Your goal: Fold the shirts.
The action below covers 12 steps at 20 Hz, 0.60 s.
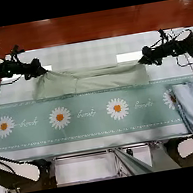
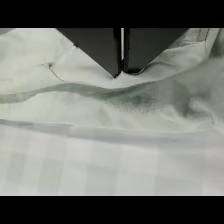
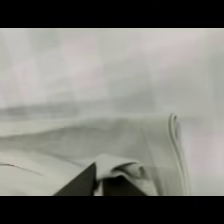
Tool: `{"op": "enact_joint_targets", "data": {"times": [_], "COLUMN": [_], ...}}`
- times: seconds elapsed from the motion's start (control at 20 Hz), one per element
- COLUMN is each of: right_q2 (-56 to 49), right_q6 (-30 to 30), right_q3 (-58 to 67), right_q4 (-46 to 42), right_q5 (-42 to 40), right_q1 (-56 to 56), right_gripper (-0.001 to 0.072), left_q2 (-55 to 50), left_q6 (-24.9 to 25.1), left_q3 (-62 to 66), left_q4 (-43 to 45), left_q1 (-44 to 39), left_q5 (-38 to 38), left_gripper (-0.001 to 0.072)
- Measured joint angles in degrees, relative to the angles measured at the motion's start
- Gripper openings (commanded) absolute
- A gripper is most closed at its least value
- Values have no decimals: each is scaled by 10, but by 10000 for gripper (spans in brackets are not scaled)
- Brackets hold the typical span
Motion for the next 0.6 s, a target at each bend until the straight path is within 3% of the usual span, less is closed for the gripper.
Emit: {"op": "enact_joint_targets", "data": {"times": [0.05, 0.2, 0.35, 0.5, 0.6], "right_q2": [-5, -9, -6, -7, -15], "right_q6": [0, -14, -17, -8, -7], "right_q3": [4, 31, 43, 21, 5], "right_q4": [1, -6, -47, -81, -80], "right_q5": [3, 46, 106, 139, 143], "right_q1": [0, -21, -55, -71, -66], "right_gripper": [618, 618, 618, 618, 618], "left_q2": [-2, -5, 12, 68, 133], "left_q6": [-2, -10, -43, -58, -45], "left_q3": [6, 43, 70, 31, -37], "left_q4": [0, 29, 113, 152, 137], "left_q1": [1, 23, 60, 82, 77], "left_q5": [-9, -78, -156, -151, -105], "left_gripper": [703, 702, 702, 702, 702]}}
